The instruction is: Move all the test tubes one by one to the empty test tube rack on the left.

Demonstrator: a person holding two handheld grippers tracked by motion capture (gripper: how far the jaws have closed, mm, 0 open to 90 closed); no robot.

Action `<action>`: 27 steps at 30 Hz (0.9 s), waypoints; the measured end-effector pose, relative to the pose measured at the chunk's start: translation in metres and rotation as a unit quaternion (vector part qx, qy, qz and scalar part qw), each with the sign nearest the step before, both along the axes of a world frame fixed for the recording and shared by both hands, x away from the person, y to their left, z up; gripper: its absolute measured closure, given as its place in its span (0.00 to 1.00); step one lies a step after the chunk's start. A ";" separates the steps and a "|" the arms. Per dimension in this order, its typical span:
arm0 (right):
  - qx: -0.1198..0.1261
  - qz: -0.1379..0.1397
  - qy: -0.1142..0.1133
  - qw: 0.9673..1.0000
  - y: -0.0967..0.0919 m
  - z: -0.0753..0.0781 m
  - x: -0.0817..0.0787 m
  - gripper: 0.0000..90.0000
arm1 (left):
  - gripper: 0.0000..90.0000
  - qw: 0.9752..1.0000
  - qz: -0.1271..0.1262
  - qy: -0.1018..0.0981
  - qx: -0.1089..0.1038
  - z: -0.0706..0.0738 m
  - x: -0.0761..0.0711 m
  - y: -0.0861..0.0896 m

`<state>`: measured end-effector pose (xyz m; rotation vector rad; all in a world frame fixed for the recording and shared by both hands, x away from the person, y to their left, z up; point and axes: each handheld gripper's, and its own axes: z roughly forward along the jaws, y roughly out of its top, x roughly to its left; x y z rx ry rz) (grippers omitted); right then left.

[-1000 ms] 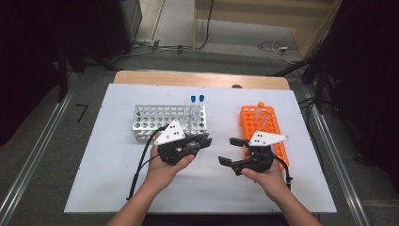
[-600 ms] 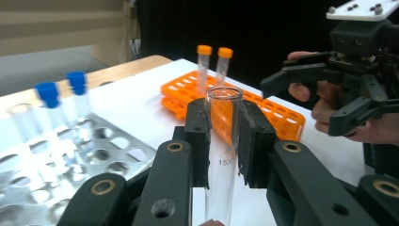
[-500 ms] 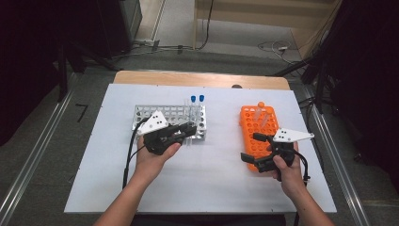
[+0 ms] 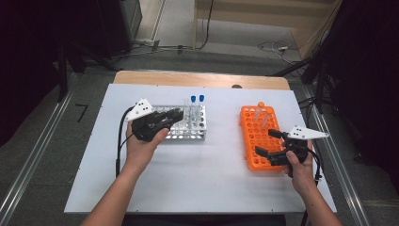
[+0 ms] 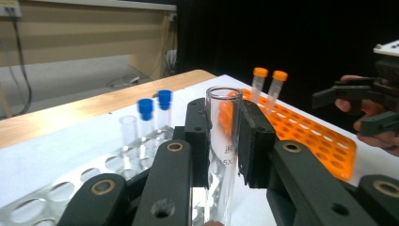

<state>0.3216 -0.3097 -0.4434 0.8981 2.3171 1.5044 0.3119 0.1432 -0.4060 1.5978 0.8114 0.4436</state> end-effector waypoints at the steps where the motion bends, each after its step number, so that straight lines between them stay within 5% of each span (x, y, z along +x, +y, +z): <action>1: 0.001 -0.002 0.001 1.000 -0.002 -0.001 0.001 0.03 | 0.85 1.000 0.003 0.000 -0.001 0.000 0.002 0.001; 8: 0.003 -0.008 0.007 1.000 -0.008 -0.003 0.004 0.03 | 0.85 0.999 0.033 0.004 -0.006 0.001 0.019 0.012; 16: 0.007 -0.004 0.009 1.000 -0.008 -0.005 0.005 0.03 | 0.85 0.998 0.067 -0.011 0.013 0.002 0.041 0.012; 27: 0.010 -0.007 0.012 1.000 -0.010 -0.006 0.005 0.03 | 0.85 0.996 0.086 -0.002 -0.009 -0.007 0.072 -0.001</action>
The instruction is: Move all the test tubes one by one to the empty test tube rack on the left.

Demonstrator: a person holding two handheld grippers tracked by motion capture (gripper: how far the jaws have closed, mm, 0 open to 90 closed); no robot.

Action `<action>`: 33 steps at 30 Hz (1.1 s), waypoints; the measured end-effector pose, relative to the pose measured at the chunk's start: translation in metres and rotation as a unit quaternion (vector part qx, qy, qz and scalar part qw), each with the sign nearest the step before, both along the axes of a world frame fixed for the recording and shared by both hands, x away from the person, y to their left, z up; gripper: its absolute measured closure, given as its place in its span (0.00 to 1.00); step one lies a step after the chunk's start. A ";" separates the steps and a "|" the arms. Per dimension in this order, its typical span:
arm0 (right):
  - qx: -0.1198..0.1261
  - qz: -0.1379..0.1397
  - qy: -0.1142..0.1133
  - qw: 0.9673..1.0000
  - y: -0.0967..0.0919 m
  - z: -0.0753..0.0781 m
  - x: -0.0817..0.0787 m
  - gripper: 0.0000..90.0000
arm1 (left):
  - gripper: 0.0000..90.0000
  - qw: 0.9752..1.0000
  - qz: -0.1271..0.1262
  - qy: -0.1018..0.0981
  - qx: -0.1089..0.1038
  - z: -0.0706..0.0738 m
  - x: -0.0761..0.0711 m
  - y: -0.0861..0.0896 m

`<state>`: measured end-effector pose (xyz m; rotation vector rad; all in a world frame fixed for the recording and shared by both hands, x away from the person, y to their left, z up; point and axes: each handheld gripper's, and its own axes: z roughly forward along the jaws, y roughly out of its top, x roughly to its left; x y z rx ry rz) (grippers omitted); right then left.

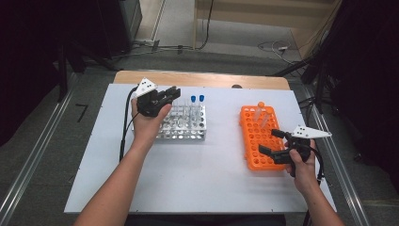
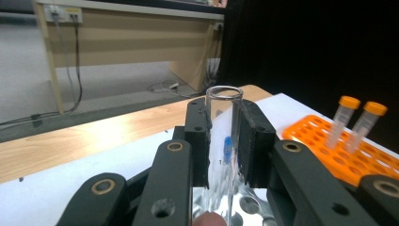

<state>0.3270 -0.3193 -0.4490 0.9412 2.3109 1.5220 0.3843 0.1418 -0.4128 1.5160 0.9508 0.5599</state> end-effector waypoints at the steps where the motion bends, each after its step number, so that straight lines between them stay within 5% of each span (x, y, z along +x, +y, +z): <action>1: 0.001 0.000 -0.001 1.000 0.000 0.000 0.000 0.03 | 0.85 1.000 0.002 0.000 -0.001 -0.001 0.003 -0.001; 21: 0.005 -0.002 -0.003 1.000 0.000 0.000 0.000 0.03 | 0.85 0.999 0.023 0.029 0.002 -0.019 0.027 -0.009; 25: 0.006 -0.003 -0.003 1.000 -0.001 -0.001 0.000 0.03 | 0.85 0.999 0.014 0.034 0.018 -0.019 0.027 -0.012; 28: 0.005 -0.002 -0.003 1.000 0.000 -0.001 0.000 0.03 | 0.83 0.997 0.013 0.055 0.043 -0.019 0.028 -0.014; 33: 0.002 -0.004 -0.002 1.000 0.000 -0.001 0.001 0.03 | 0.82 0.995 0.012 0.079 0.052 -0.018 0.027 -0.013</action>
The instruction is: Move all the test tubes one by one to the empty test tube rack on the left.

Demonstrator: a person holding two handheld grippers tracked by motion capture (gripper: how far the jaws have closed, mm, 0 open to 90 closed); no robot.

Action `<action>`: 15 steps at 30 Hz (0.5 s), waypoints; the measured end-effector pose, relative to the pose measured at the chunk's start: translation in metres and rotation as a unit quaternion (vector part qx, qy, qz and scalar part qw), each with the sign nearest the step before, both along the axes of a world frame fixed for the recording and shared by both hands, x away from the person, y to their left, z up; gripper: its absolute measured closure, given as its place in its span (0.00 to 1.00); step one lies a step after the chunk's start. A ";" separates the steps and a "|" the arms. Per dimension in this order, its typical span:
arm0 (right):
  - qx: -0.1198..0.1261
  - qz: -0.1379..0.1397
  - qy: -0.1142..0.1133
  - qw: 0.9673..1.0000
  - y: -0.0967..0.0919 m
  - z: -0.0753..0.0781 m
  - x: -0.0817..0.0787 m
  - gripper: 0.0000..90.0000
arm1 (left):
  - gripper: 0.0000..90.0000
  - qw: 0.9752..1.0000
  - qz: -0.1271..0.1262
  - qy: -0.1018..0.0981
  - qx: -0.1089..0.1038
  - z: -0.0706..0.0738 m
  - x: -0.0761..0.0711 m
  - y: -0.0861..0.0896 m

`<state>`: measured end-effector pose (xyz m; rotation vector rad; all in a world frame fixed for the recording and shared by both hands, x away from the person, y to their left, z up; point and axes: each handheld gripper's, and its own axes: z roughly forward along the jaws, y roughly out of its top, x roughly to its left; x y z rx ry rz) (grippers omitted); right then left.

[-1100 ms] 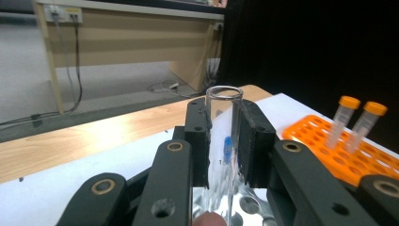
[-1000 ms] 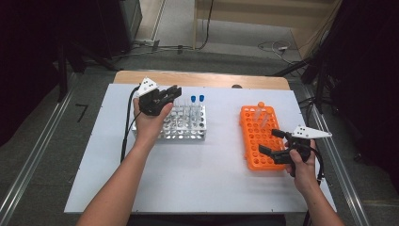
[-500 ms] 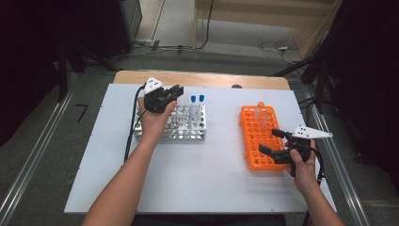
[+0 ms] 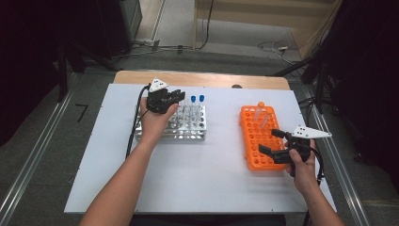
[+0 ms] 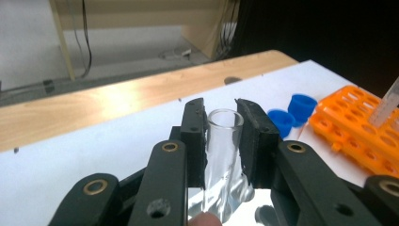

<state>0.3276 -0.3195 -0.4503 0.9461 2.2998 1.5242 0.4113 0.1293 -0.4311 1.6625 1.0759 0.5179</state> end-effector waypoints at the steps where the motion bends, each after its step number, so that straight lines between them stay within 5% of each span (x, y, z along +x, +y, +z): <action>1: 0.000 -0.001 0.001 1.000 0.000 0.000 0.000 0.03 | 0.82 1.000 0.001 0.003 0.006 0.000 0.000 0.000; 10: 0.002 -0.004 0.003 1.000 0.000 0.000 0.000 0.03 | 0.84 1.000 -0.004 0.005 0.013 0.002 -0.002 0.002; 15: 0.001 -0.003 0.001 1.000 0.000 0.000 0.001 0.03 | 0.85 0.999 -0.007 -0.003 0.043 0.003 -0.002 -0.006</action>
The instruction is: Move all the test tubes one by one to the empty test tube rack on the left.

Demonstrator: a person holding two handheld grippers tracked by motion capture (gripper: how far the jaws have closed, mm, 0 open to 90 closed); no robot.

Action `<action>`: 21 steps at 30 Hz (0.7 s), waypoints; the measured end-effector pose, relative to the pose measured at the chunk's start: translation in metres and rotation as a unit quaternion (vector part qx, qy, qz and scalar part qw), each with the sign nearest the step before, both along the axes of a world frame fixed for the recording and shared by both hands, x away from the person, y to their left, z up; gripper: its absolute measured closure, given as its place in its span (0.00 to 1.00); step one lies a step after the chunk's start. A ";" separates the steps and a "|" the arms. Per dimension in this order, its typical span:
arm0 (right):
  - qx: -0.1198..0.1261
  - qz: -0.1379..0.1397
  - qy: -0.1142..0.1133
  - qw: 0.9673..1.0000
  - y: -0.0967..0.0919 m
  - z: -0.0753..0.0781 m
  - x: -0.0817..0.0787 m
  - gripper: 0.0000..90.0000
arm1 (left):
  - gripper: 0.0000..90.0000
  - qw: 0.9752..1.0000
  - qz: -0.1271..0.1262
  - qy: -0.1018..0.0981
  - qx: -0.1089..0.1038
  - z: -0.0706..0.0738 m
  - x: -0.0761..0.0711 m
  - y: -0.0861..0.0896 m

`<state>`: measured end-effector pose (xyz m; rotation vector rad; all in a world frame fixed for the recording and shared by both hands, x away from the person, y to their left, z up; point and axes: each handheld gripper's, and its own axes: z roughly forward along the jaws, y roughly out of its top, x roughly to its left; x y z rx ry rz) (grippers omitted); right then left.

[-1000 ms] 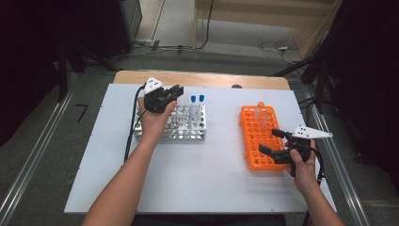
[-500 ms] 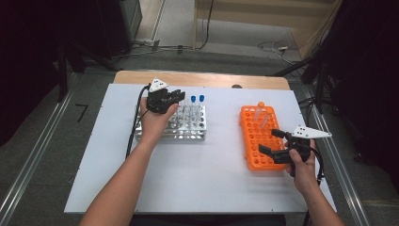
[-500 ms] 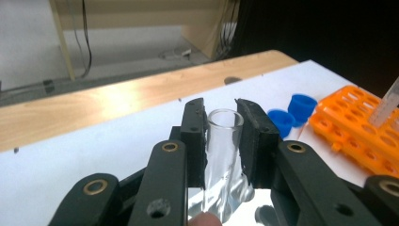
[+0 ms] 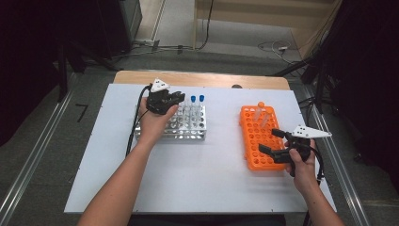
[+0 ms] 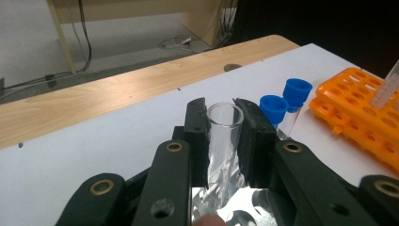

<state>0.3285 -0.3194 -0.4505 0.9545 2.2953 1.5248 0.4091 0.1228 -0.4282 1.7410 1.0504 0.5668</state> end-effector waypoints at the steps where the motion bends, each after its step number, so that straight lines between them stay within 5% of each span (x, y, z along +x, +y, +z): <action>1: 0.000 0.000 0.001 1.000 0.000 0.000 0.000 0.03 | 0.85 1.000 0.003 0.002 0.009 0.000 0.000 -0.001; 4: 0.000 -0.001 0.000 1.000 0.000 0.000 0.000 0.03 | 0.85 0.999 0.005 0.004 0.044 -0.002 0.000 -0.006; 7: -0.001 -0.001 0.002 1.000 -0.001 0.000 0.000 0.03 | 0.85 0.998 0.002 0.016 0.054 -0.005 0.001 -0.009; 13: -0.002 -0.003 0.000 1.000 -0.001 0.000 0.001 0.03 | 0.75 0.999 0.008 0.032 0.019 -0.002 0.001 -0.003; 21: -0.001 -0.014 0.003 1.000 -0.003 0.001 0.002 0.04 | 0.40 1.000 0.000 0.022 -0.018 0.007 -0.016 0.004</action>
